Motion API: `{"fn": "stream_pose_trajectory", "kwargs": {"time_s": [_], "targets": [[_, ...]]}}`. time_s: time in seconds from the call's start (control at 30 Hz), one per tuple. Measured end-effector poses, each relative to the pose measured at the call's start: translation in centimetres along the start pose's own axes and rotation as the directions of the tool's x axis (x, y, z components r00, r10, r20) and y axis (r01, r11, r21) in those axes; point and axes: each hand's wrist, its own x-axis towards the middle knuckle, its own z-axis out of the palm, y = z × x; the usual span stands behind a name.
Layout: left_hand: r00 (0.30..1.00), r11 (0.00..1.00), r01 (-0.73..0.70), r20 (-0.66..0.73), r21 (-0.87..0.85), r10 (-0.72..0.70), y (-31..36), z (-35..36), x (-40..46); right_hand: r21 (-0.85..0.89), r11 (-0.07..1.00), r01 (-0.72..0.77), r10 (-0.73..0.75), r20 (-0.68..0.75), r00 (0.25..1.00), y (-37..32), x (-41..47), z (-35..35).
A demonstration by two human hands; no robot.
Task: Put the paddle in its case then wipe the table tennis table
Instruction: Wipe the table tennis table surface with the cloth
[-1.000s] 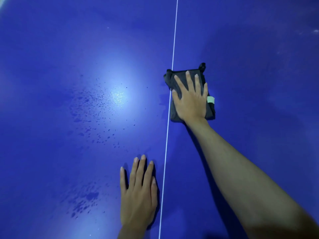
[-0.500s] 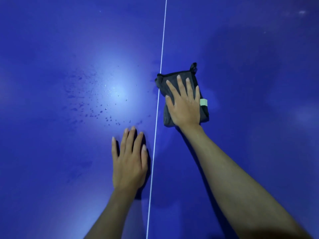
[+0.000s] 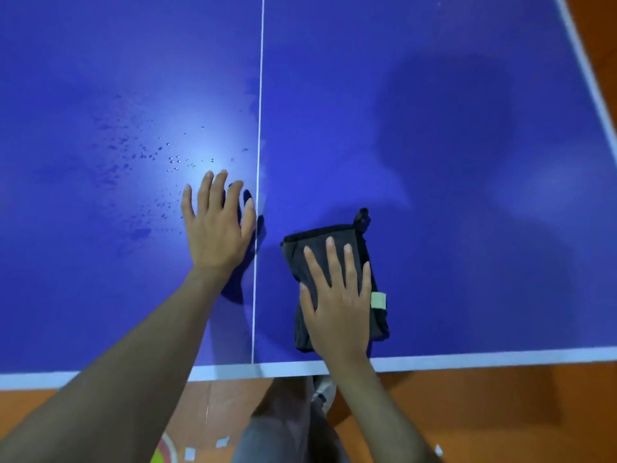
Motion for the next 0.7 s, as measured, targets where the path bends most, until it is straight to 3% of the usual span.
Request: {"fn": "stream_pose_trajectory", "kwargs": {"time_s": [0.1,0.3,0.5,0.7], "targets": [[1.0,0.999,-0.011,0.029,0.053,0.01,0.4,-0.3,0.3,0.008,0.999,-0.035,0.035,0.013,0.999,0.1,-5.0,-0.1],[0.998,0.995,0.048,0.04,-0.093,-0.045,3.5,-0.5,2.5,0.017,0.999,-0.037,0.036,0.031,0.999,0.7,-8.7,-0.1],[0.997,0.986,0.065,0.056,-0.156,-0.056,4.0,0.9,4.2,0.015,1.0,-0.012,0.012,0.01,1.0,1.6,-3.0,-0.3],[0.994,0.985,0.071,0.099,-0.158,-0.056,4.1,1.1,4.2,0.021,0.998,-0.054,0.055,-0.071,0.996,2.1,9.4,-0.7]]}}
